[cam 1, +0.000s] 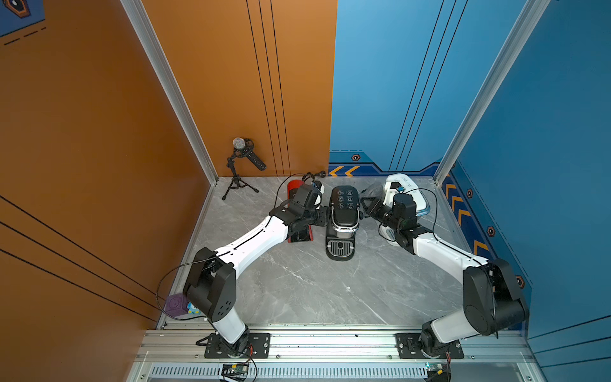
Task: Wipe the surface of a coffee machine
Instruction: Wipe the dirt from the surface of the coffee machine.
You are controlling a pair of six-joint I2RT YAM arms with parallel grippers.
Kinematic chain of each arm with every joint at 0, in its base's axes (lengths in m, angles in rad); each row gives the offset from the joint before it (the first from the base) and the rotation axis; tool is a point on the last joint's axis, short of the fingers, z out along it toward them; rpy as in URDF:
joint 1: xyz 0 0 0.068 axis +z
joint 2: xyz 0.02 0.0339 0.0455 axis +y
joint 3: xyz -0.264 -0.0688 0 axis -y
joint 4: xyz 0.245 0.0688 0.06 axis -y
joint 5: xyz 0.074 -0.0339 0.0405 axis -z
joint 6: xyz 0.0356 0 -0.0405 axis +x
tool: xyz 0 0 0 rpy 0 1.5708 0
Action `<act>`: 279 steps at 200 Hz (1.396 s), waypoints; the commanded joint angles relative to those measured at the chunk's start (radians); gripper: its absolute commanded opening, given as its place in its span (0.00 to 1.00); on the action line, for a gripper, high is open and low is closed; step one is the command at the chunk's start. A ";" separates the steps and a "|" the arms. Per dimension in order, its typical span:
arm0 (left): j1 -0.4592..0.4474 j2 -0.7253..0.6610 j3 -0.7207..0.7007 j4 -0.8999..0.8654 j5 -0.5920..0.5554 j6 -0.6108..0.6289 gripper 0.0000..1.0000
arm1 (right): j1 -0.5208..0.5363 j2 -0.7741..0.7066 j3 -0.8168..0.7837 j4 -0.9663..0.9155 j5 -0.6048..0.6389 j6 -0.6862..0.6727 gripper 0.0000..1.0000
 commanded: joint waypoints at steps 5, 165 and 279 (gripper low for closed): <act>0.009 -0.028 -0.010 0.047 -0.007 0.005 0.55 | -0.002 -0.019 0.047 -0.061 0.040 -0.030 0.23; -0.001 -0.040 -0.023 0.047 -0.011 0.000 0.55 | 0.088 0.390 0.138 -0.042 0.149 -0.063 0.23; -0.002 -0.041 -0.025 0.046 -0.013 0.002 0.54 | 0.100 0.297 0.103 -0.064 0.159 -0.081 0.24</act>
